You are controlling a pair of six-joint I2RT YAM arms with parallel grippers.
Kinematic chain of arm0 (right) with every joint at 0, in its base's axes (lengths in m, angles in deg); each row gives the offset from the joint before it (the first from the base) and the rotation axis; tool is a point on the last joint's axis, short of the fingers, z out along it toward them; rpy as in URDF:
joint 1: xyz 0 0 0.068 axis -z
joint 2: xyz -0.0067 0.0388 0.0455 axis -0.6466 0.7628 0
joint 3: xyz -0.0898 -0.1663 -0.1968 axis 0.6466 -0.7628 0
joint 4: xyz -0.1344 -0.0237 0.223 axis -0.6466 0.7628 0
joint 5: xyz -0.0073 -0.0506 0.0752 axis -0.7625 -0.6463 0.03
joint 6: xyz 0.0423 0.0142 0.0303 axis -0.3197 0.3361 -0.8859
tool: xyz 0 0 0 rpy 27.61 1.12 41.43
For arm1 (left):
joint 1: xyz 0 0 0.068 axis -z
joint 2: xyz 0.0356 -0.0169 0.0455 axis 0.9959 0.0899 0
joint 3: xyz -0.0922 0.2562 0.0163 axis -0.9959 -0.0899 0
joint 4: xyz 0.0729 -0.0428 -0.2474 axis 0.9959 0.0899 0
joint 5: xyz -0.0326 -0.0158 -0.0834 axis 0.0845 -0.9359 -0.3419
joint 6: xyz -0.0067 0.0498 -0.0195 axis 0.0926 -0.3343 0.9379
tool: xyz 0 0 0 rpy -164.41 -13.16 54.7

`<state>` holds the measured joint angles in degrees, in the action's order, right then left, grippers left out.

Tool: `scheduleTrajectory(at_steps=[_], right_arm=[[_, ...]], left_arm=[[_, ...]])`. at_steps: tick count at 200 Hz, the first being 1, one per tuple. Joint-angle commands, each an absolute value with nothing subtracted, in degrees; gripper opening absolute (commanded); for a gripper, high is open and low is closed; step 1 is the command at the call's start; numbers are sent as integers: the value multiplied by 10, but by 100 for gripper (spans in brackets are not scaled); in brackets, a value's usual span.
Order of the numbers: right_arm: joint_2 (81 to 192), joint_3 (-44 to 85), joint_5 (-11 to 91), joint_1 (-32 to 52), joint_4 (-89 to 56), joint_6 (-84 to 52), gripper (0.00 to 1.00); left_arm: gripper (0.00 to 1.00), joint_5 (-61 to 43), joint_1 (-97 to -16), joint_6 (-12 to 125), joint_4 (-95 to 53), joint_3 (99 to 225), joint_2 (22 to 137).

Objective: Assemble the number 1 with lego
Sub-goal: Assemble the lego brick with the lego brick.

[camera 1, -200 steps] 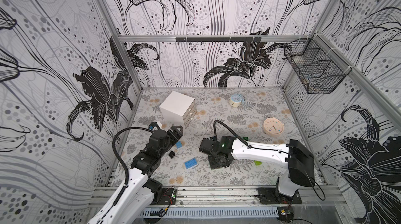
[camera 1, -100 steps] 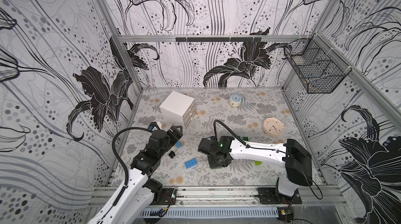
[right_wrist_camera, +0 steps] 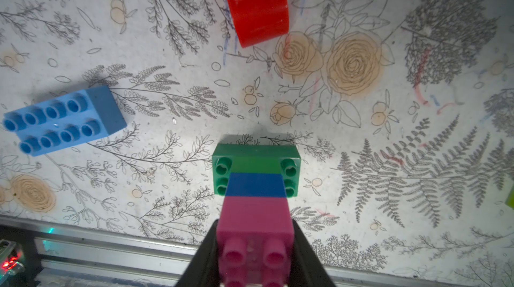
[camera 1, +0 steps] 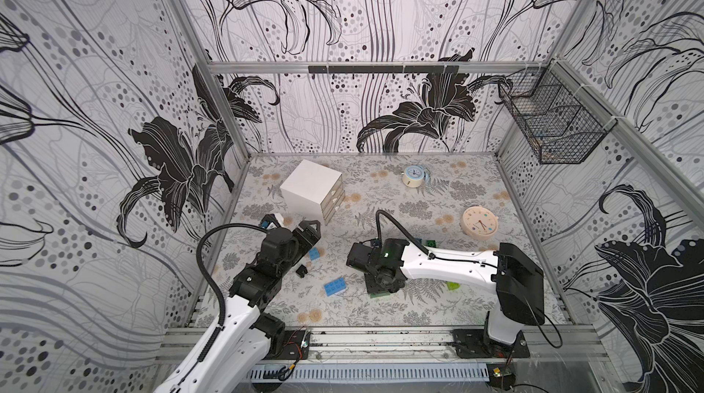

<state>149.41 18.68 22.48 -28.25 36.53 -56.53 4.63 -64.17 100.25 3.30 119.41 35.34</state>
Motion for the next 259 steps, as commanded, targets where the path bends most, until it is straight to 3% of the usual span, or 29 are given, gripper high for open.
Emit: scheduleTrajectory(at_steps=[1,49,73,88,118,157,201,259], right_arm=[[1557,142,254,-279,370,-570,0],[1579,140,275,-279,360,-549,1],[1553,180,259,-278,376,-528,30],[1529,211,238,-278,387,-510,53],[1492,267,198,-274,424,-482,68],[1443,258,168,-267,430,-474,73],[1352,184,123,-252,416,-491,70],[1324,155,112,-242,421,-502,67]], left_arm=[[85,57,-643,999,35,1192,344],[85,65,-644,999,41,1188,334],[85,70,-643,997,49,1192,330],[85,73,-643,990,54,1195,330],[85,74,-643,973,79,1211,335],[85,69,-643,951,127,1234,369],[83,54,-643,911,196,1270,470],[74,89,-641,904,222,1298,589]])
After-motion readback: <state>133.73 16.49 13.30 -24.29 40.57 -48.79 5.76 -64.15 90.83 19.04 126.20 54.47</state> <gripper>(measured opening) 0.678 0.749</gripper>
